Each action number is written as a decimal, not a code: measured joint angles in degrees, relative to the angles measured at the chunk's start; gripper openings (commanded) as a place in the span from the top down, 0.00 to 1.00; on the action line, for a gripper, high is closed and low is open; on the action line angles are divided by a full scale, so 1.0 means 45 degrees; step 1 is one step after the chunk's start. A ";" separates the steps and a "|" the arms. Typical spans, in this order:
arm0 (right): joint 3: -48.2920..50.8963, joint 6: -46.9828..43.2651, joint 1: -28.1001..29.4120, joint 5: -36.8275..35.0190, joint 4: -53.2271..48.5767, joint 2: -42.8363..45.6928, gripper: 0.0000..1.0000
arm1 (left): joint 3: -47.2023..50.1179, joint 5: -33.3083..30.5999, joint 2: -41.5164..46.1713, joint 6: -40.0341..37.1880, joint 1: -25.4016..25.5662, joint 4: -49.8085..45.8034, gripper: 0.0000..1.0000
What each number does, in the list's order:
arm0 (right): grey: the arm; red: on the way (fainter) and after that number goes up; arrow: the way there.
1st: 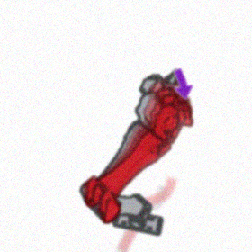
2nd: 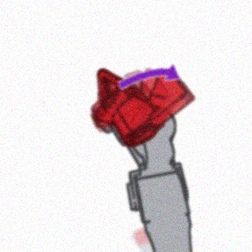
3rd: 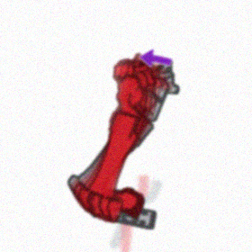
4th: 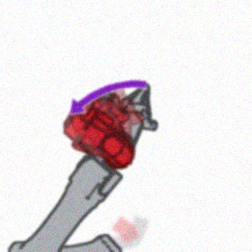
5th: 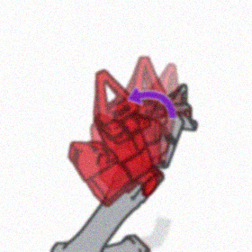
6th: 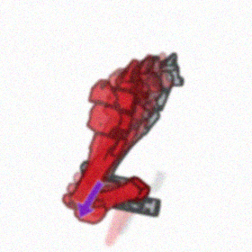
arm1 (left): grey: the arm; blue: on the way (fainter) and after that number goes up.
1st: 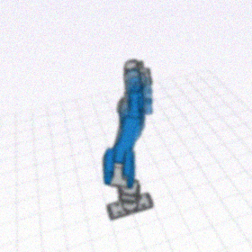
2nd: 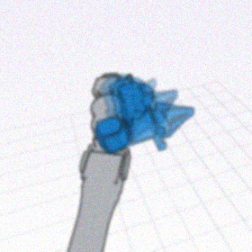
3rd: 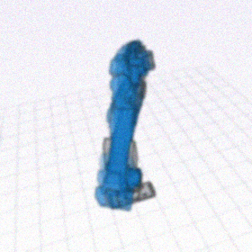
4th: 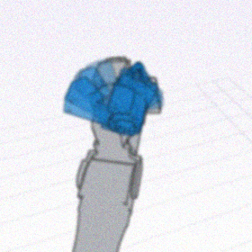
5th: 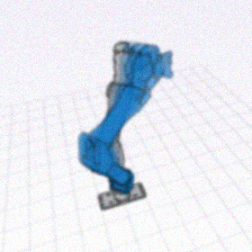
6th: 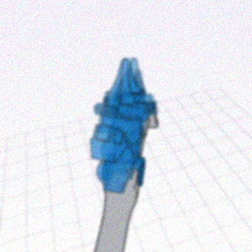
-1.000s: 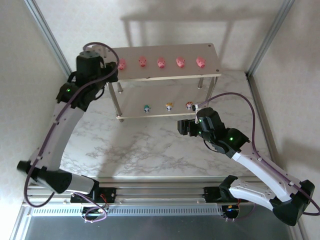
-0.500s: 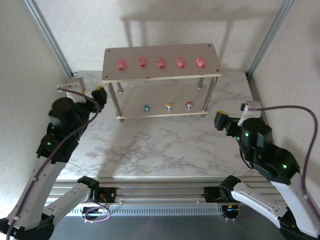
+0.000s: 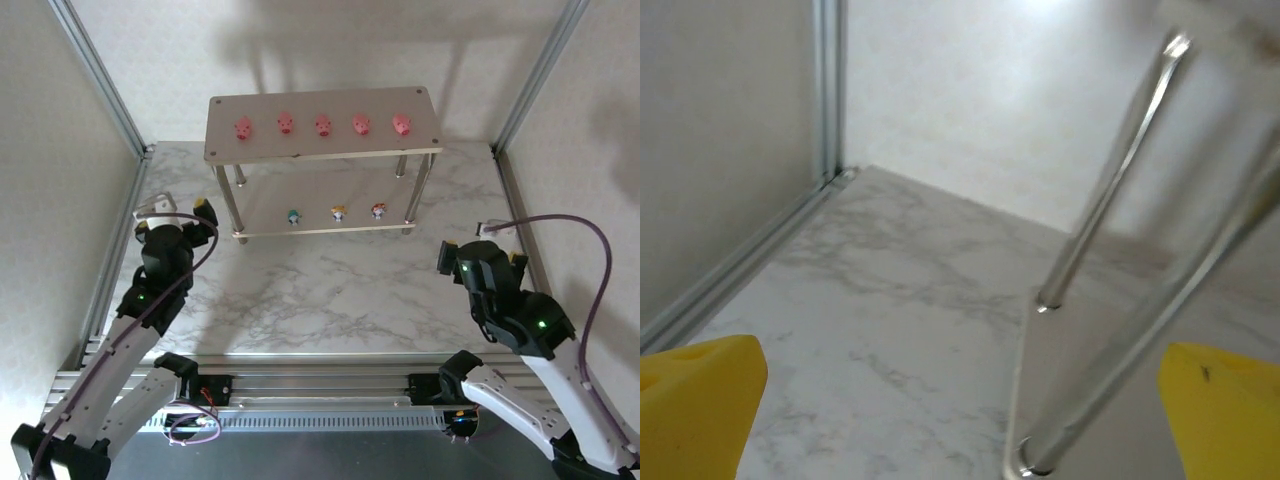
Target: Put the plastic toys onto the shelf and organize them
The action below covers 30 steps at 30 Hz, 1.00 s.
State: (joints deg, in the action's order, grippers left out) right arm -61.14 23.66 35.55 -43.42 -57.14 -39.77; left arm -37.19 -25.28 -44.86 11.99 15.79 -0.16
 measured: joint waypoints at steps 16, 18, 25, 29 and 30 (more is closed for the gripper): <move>0.3886 0.0092 -0.7868 0.7184 0.5013 -0.2438 0.01 | 0.3687 -0.0699 -0.1666 -0.1107 -0.0787 0.5309 0.00; 0.4085 0.0097 -0.8179 0.7674 0.5445 -0.2817 0.01 | 0.4260 -0.0520 -0.1758 -0.1365 -0.1059 0.6397 0.00; 0.4551 0.0185 -0.8514 0.8612 0.6747 -0.3798 0.01 | 0.6033 0.0845 -0.2380 -0.1613 -0.2681 1.0098 0.00; 0.4682 0.0238 -0.8534 0.8762 0.7480 -0.4323 0.01 | 0.6101 0.1656 -0.3959 -0.1574 -0.3313 1.1604 0.00; 0.4716 0.0238 -0.8534 0.8806 0.7621 -0.4473 0.01 | 0.6076 0.1855 -0.4498 -0.1603 -0.3347 1.1890 0.00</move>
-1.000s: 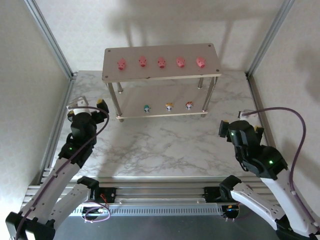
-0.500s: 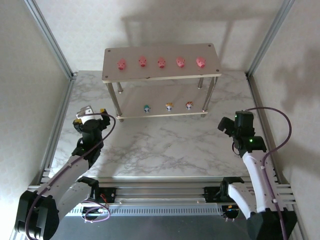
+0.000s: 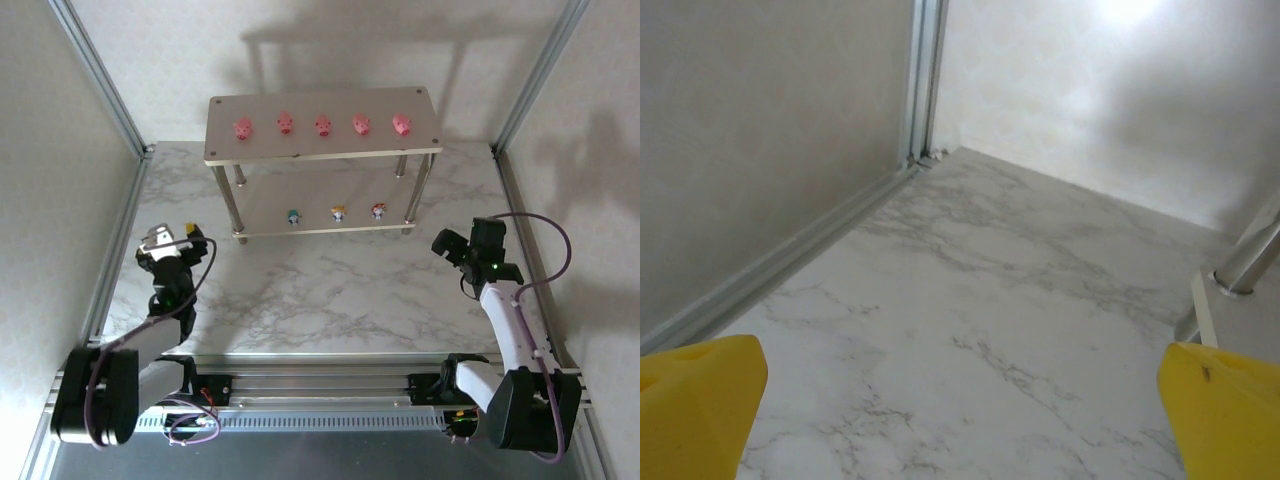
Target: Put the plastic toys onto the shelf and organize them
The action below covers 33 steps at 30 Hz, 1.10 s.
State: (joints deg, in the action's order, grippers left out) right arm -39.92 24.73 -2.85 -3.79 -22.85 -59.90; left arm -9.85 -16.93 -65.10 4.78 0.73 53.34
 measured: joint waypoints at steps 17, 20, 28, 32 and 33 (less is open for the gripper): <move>0.0665 -0.0316 -0.0136 -0.1073 0.1258 0.0039 0.01 | -0.0617 0.2676 -0.4847 -0.0753 -0.0272 0.3929 0.00; 0.0913 -0.0389 -0.0146 -0.1258 0.1685 0.0151 0.01 | -0.0189 0.2968 -0.5022 -0.0787 -0.0272 0.4342 0.00; 0.3711 -0.1375 -0.0141 -0.1345 0.5736 0.1093 0.01 | -0.0189 0.3123 -0.5056 -0.0792 -0.0291 0.4877 0.00; 0.6353 -0.1758 -0.0141 -0.1326 0.9379 0.1365 0.01 | -0.0189 0.3152 -0.5056 -0.0792 -0.0291 0.4911 0.01; 0.6781 -0.1870 -0.0141 -0.1311 1.0020 0.1273 0.01 | -0.0189 0.3152 -0.5056 -0.0792 -0.0291 0.4920 0.00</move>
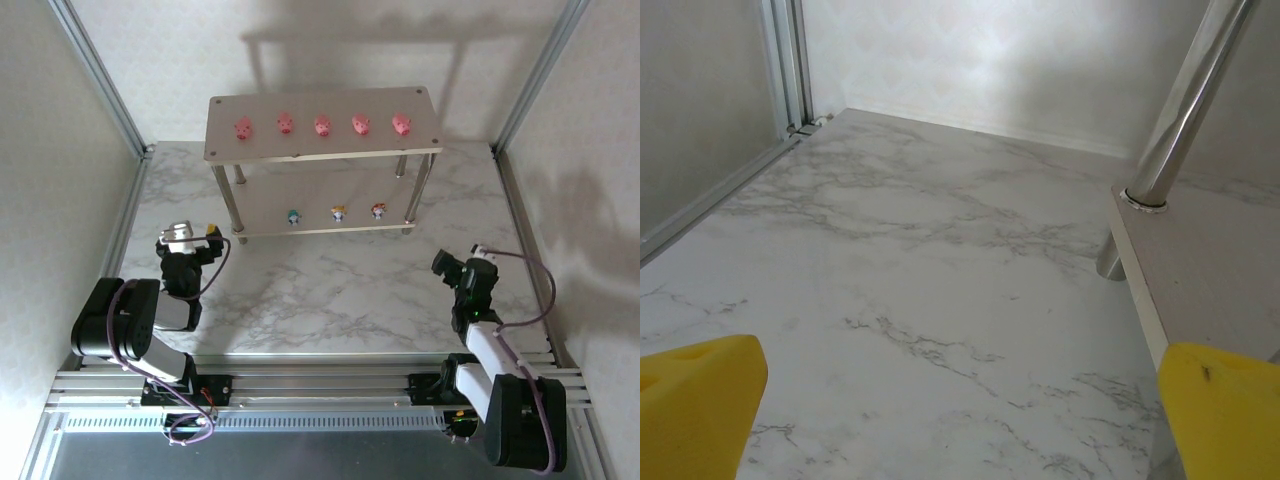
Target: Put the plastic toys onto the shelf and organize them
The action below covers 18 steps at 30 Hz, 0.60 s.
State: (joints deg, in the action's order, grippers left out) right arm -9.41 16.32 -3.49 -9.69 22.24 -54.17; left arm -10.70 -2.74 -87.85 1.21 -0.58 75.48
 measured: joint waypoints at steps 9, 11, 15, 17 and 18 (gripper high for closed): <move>0.0301 -0.1297 0.0534 -0.0141 0.4702 -0.2686 0.01 | 0.0000 0.0000 0.0000 0.0000 0.0000 0.0044 0.01; 0.0107 -0.1559 0.0709 -0.0185 0.5110 -0.3458 0.01 | 0.0000 0.0000 0.0000 0.0000 0.0000 0.0044 0.00; -0.0714 -0.1836 0.0869 -0.0185 0.5513 -0.4639 0.01 | 0.0000 0.0000 0.0000 0.0000 0.0000 0.0049 0.00; -0.0986 -0.1865 0.0952 -0.0185 0.6348 -0.5547 0.01 | 0.0000 0.0000 0.0000 0.0000 0.0000 0.0049 0.00; -0.1103 -0.1962 0.1059 -0.0209 0.6800 -0.6173 0.01 | 0.0000 0.0000 0.0000 0.0000 0.0000 0.0044 0.00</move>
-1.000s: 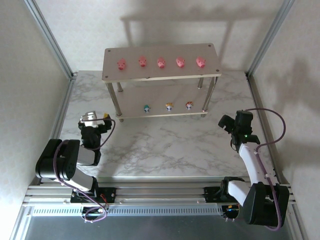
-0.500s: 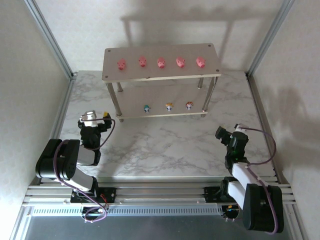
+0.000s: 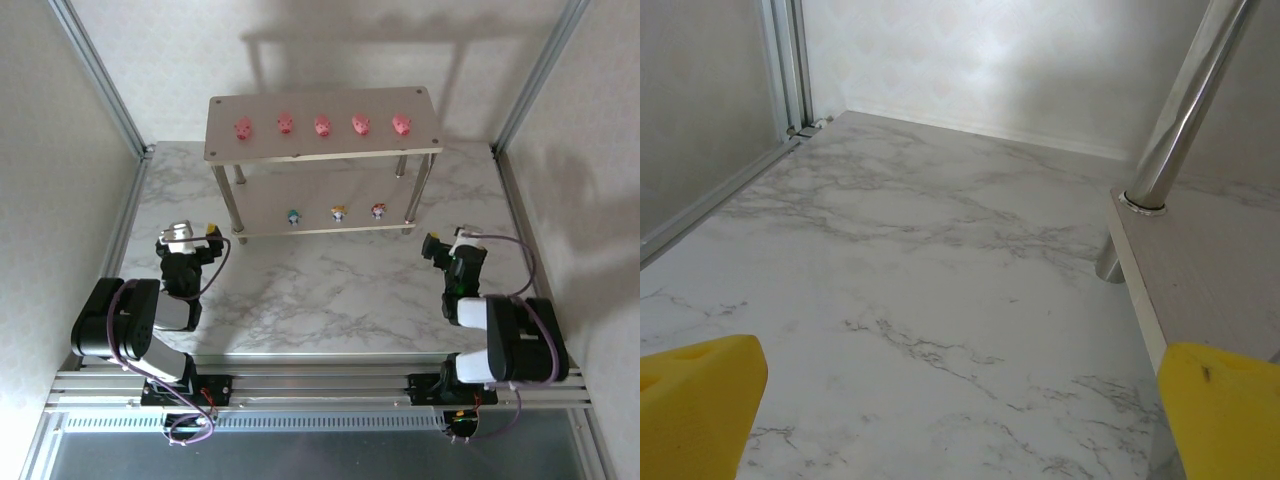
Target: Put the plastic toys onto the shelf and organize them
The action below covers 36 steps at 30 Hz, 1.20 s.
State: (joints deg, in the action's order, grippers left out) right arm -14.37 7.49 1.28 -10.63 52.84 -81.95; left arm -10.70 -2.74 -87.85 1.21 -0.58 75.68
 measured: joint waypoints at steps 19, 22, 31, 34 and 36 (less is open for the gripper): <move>-0.1379 -0.0860 0.1132 -0.1316 -0.0287 -0.1554 0.01 | -0.0092 -0.0233 0.0000 0.0019 -0.0005 -0.0034 0.00; -0.1379 -0.0865 0.1132 -0.1316 -0.0287 -0.1554 0.01 | -0.0102 -0.0253 0.0000 0.0019 -0.0010 -0.0039 0.00; -0.1379 -0.0865 0.1132 -0.1316 -0.0287 -0.1554 0.01 | -0.0102 -0.0253 0.0000 0.0019 -0.0015 -0.0058 0.00; -0.1379 -0.0865 0.1132 -0.1316 -0.0287 -0.1554 0.01 | -0.0102 -0.0253 0.0000 0.0019 -0.0015 -0.0063 0.00; -0.1379 -0.0865 0.1132 -0.1316 -0.0287 -0.1554 0.01 | -0.0102 -0.0253 0.0000 0.0019 -0.0015 -0.0063 0.00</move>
State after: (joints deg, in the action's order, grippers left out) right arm -20.58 3.60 6.37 -16.56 51.55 -88.95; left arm -11.16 -3.88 -87.85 1.30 -0.64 75.40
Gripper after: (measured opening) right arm 0.991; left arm 0.996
